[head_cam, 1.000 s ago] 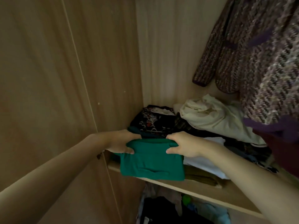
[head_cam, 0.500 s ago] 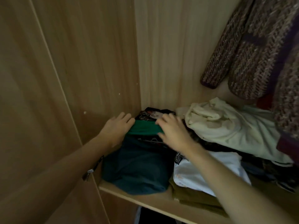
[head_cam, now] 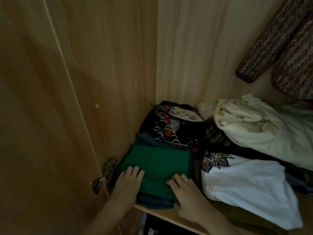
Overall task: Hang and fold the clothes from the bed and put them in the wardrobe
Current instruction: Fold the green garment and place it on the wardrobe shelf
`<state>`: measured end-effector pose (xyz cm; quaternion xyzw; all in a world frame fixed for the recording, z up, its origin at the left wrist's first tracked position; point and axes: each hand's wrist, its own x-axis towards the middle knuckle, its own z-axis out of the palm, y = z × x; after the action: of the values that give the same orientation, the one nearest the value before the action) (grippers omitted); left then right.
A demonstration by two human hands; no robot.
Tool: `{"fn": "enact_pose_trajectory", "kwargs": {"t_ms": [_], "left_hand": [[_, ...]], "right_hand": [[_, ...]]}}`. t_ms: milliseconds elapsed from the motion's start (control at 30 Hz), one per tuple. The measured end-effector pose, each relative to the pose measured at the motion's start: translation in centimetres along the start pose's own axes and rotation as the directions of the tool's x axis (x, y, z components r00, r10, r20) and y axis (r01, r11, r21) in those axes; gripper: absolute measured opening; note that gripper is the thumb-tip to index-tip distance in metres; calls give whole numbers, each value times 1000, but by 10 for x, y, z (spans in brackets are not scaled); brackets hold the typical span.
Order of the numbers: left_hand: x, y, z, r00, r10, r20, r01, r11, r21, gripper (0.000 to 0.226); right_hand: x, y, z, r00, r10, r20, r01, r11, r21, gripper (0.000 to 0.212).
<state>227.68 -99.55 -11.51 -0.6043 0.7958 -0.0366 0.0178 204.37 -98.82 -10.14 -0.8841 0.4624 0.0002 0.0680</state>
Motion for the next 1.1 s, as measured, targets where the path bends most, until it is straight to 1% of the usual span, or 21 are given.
{"fn": "enact_pose_trajectory", "kwargs": {"t_ms": [33, 67, 100, 133, 167, 200, 233, 267, 300, 333, 400, 433, 500, 567, 667, 833, 900, 967, 1000, 1033, 1100], "left_hand": [[2, 1, -10, 1000, 2, -4, -2, 1000, -21, 69], [6, 3, -21, 1000, -19, -5, 18, 996, -82, 55], [12, 6, -31, 997, -19, -72, 10, 992, -124, 43], [19, 9, -38, 982, -13, -190, -19, 986, -167, 36], [29, 11, -38, 958, -20, -285, -47, 973, -226, 35], [42, 11, -33, 954, -31, -299, -53, 962, -266, 40], [52, 9, -25, 964, -38, -264, -36, 962, -269, 48], [59, 7, -16, 980, -44, -196, -5, 970, -244, 56], [64, 3, -4, 991, -56, -125, 27, 973, -227, 63], [67, 0, 9, 996, -61, -72, 42, 970, -241, 70], [68, -5, 29, 995, -56, -85, 30, 961, -275, 82], [69, -6, 35, 994, -54, -100, 23, 958, -286, 82], [70, -6, 39, 993, -66, -93, 32, 946, -323, 72], [71, -8, 43, 993, -74, -88, 39, 938, -343, 66], [73, -7, 49, 991, -90, -99, 49, 931, -361, 63], [76, -5, 45, 993, -90, -79, 58, 936, -346, 65], [75, -5, 43, 994, -85, -70, 57, 941, -333, 69], [72, -3, 36, 996, -75, -55, 54, 948, -313, 72], [70, -3, 29, 994, -78, -71, 54, 954, -294, 71], [69, -2, 20, 990, -83, -117, 50, 965, -258, 68], [63, 0, -3, 965, -83, -250, 35, 981, -190, 61]], "right_hand": [[1, -2, -8, 1000, -1, -19, 1, 1000, 28, 55], [4, -5, -15, 995, 10, -98, -4, 998, 58, 49], [10, -11, -20, 975, 26, -220, -9, 997, 75, 44], [19, -16, -23, 939, 62, -338, -40, 997, 73, 42], [30, -21, -21, 903, 118, -414, -93, 993, 79, 42], [42, -22, -16, 873, 181, -452, -156, 983, 93, 45], [52, -22, -12, 867, 253, -429, -227, 968, 111, 48], [61, -20, -4, 878, 311, -363, -290, 950, 113, 51], [68, -16, 7, 886, 354, -299, -338, 935, 106, 54], [72, -10, 20, 883, 377, -278, -369, 926, 85, 56], [75, -3, 38, 877, 396, -272, -398, 916, 53, 58], [73, -2, 42, 879, 403, -254, -402, 914, 60, 59], [72, -1, 43, 883, 402, -242, -394, 915, 85, 63], [72, 2, 47, 886, 383, -261, -364, 924, 121, 66], [73, 5, 52, 868, 412, -277, -371, 909, 188, 66], [76, 4, 48, 873, 433, -224, -388, 896, 217, 69], [76, 5, 42, 888, 423, -181, -385, 898, 215, 70], [73, 8, 29, 913, 389, -119, -357, 907, 224, 66], [69, 9, 19, 924, 369, -102, -341, 914, 218, 65], [64, 10, 8, 928, 355, -115, -328, 922, 206, 65], [49, 14, -20, 911, 350, -219, -313, 932, 184, 66]]}}
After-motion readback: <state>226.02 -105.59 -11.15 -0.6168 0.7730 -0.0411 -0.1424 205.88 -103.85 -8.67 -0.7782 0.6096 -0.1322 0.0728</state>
